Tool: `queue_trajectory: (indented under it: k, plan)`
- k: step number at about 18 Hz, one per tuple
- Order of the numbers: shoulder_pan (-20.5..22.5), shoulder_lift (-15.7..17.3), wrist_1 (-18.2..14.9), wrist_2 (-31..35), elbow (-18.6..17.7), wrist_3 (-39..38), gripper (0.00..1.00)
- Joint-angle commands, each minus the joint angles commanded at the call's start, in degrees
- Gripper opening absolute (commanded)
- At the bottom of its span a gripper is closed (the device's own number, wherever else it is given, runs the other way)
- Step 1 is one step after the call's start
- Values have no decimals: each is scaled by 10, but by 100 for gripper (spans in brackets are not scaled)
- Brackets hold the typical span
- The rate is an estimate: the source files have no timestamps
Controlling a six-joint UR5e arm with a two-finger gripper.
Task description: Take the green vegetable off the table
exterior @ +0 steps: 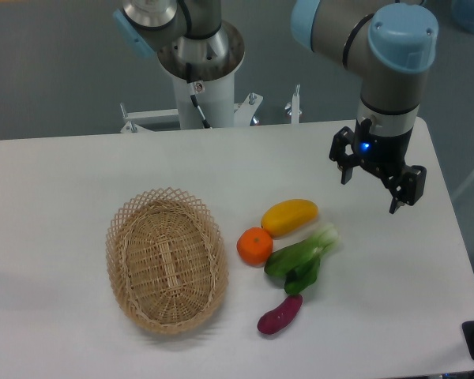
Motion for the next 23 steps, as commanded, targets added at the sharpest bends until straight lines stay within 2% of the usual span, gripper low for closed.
queue_trajectory:
  k: [15, 19, 23]
  plan:
    - [-13, -19, 3, 6, -12, -3, 100]
    - [-18, -21, 11, 5, -41, -4, 100]
    - [-27, -36, 30, 6, -53, -7, 100]
